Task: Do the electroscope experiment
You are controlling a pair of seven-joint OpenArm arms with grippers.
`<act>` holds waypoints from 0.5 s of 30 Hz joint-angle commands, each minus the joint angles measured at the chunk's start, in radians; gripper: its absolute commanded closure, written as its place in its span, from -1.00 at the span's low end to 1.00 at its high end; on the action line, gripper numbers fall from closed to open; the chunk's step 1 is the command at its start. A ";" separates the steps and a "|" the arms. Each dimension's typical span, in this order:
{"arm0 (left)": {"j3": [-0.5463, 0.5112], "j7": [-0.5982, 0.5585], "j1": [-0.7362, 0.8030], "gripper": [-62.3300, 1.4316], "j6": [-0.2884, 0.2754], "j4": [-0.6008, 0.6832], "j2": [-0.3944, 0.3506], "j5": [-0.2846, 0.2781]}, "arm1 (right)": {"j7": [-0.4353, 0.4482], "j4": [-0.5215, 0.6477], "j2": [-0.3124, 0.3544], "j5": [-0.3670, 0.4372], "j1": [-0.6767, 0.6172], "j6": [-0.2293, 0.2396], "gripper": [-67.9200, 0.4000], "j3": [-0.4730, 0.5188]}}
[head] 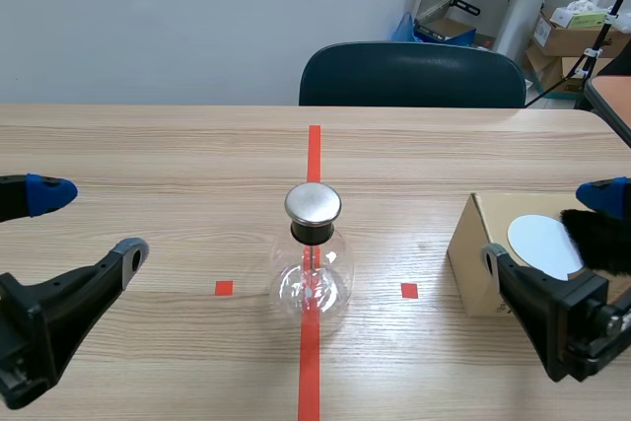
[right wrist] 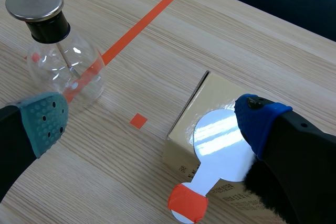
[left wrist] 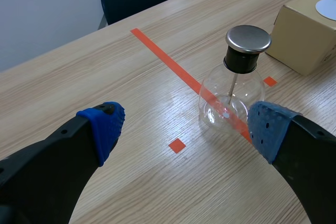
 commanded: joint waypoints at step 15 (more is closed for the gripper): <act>-0.005 -0.022 -0.001 -0.64 -0.003 0.026 0.004 0.027 | 0.020 0.008 0.010 -0.039 0.006 0.008 -1.00 0.001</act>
